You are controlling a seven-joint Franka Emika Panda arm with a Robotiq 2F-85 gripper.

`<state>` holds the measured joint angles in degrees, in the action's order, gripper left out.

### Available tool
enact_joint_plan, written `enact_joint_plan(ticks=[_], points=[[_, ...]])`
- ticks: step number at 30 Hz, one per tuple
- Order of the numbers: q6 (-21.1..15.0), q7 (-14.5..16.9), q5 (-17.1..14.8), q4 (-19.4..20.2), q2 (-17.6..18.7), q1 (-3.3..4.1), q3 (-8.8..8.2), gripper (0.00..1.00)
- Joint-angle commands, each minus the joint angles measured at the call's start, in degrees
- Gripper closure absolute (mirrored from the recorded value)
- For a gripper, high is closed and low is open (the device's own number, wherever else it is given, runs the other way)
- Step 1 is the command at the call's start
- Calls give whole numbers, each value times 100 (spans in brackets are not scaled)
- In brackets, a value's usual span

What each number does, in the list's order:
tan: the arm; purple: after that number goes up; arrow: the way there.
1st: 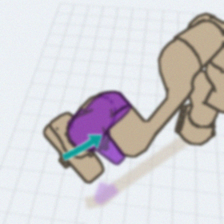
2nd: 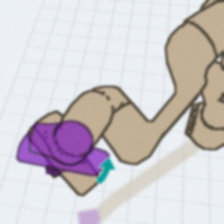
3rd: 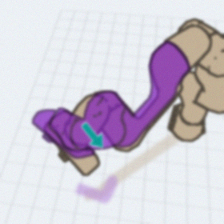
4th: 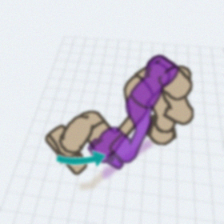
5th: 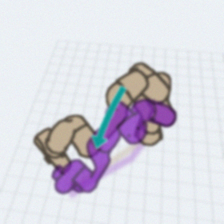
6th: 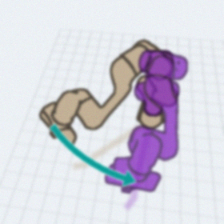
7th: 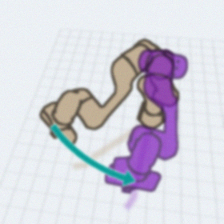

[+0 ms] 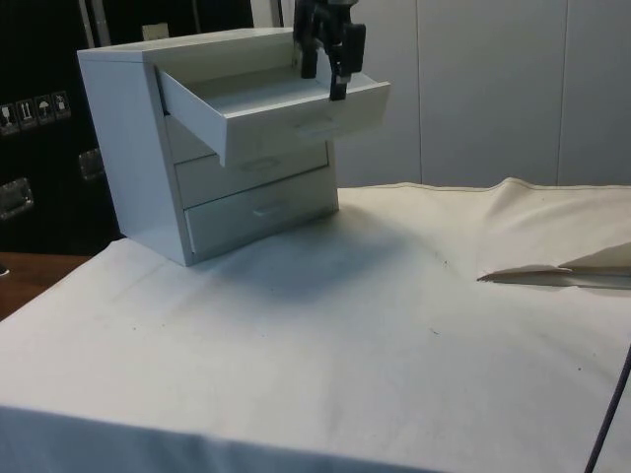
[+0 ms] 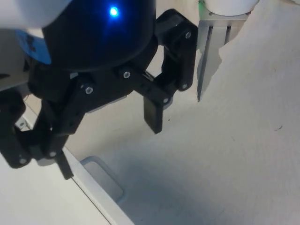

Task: Open the drawer, then close it.

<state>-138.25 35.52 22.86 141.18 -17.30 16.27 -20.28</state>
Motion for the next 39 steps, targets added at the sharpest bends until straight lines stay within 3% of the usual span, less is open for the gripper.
enact_joint_plan(ticks=[1, 3, 6, 7, 13, 14, 18, 24, 30, 38, 39], points=[[11, -23, 11, 17, -29, 0, 17, 5], [34, -57, 23, 57, -74, 0, 46, 0], [74, -132, 34, 183, -218, -11, 109, 0], [34, -57, -6, 80, -80, 6, 57, 0], [132, -246, 46, 487, -550, -11, 206, 0], [103, -178, -6, 447, -493, 6, 160, 0], [103, -384, 40, 728, -733, 0, 321, 0], [-6, -504, 23, 796, -653, 6, 430, 0], [-17, -476, -6, 785, -619, 11, 418, 0], [-138, -733, 69, 882, -550, -6, 573, 0], [-63, -676, 0, 882, -567, 23, 556, 0]])
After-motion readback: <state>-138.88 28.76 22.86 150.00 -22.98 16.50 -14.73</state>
